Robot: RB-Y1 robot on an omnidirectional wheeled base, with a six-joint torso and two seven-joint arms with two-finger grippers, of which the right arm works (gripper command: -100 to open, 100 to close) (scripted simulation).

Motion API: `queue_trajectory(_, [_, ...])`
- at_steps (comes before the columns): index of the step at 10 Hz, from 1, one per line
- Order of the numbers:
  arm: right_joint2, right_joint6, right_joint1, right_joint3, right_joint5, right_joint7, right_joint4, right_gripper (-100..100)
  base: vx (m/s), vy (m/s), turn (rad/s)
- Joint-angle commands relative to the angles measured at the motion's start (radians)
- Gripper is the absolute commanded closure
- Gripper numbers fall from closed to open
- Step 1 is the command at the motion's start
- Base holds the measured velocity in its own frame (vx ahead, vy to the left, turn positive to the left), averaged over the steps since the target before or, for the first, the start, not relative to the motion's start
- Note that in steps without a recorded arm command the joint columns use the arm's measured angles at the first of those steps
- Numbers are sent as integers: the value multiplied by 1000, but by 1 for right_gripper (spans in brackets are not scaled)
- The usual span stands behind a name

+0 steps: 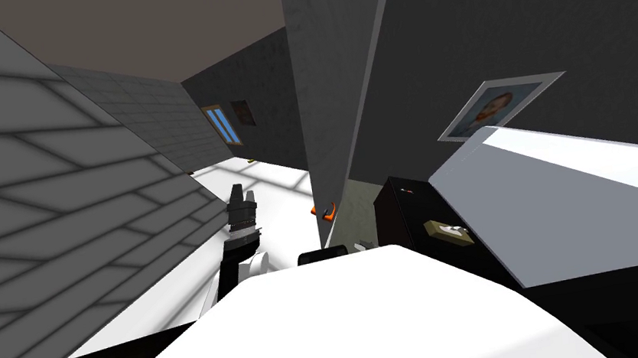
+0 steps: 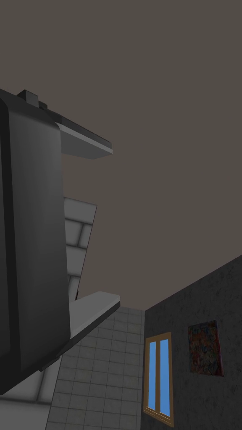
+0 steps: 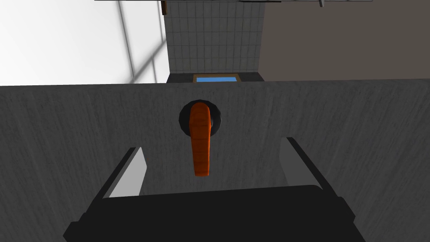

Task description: Push the door open

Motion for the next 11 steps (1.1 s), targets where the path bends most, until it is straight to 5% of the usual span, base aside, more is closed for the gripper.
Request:
queue_trajectory(1, [0,0,0,0,0,0,0,-100,0,0,0])
queue_trajectory(11, [-5,14,-2,-8,-16,-31,9,-100,14,11,27])
